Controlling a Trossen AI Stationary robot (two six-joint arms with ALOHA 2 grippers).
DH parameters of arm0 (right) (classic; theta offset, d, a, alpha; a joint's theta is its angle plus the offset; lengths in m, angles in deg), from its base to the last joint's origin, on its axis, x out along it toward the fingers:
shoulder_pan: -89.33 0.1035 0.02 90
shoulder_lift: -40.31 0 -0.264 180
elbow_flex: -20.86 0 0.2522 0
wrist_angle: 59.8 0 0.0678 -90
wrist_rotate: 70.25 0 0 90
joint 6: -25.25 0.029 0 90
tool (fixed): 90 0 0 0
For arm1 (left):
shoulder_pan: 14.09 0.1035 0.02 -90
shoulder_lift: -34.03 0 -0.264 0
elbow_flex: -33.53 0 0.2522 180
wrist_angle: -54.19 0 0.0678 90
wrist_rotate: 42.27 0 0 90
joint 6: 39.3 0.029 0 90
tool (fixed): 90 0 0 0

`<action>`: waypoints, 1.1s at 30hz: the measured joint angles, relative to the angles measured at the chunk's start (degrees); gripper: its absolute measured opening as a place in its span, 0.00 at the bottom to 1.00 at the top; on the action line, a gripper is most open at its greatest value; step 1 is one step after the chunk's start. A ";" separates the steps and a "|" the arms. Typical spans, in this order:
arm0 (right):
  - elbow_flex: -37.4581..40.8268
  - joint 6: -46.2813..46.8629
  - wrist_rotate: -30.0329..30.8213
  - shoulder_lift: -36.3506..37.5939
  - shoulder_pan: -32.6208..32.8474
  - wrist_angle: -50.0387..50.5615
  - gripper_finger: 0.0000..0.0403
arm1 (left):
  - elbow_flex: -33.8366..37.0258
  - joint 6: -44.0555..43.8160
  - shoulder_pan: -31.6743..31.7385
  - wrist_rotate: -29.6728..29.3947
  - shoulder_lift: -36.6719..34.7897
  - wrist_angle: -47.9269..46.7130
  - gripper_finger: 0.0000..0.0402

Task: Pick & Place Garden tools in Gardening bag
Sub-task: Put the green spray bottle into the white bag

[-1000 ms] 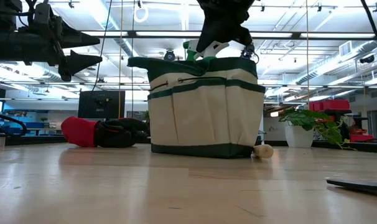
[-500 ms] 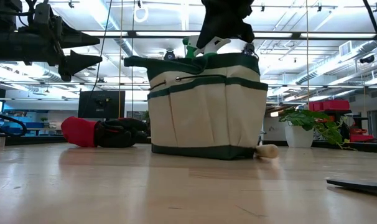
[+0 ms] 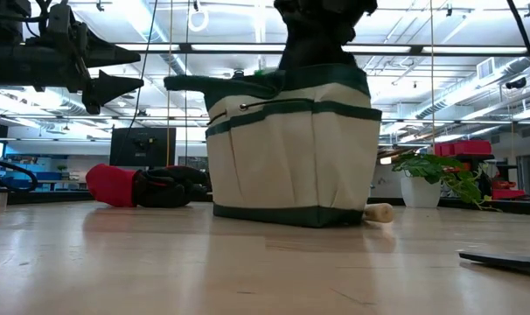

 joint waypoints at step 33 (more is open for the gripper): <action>0.45 -1.21 -3.15 0.07 0.92 0.07 0.26 | 0.00 0.00 0.01 0.00 0.01 -0.02 0.73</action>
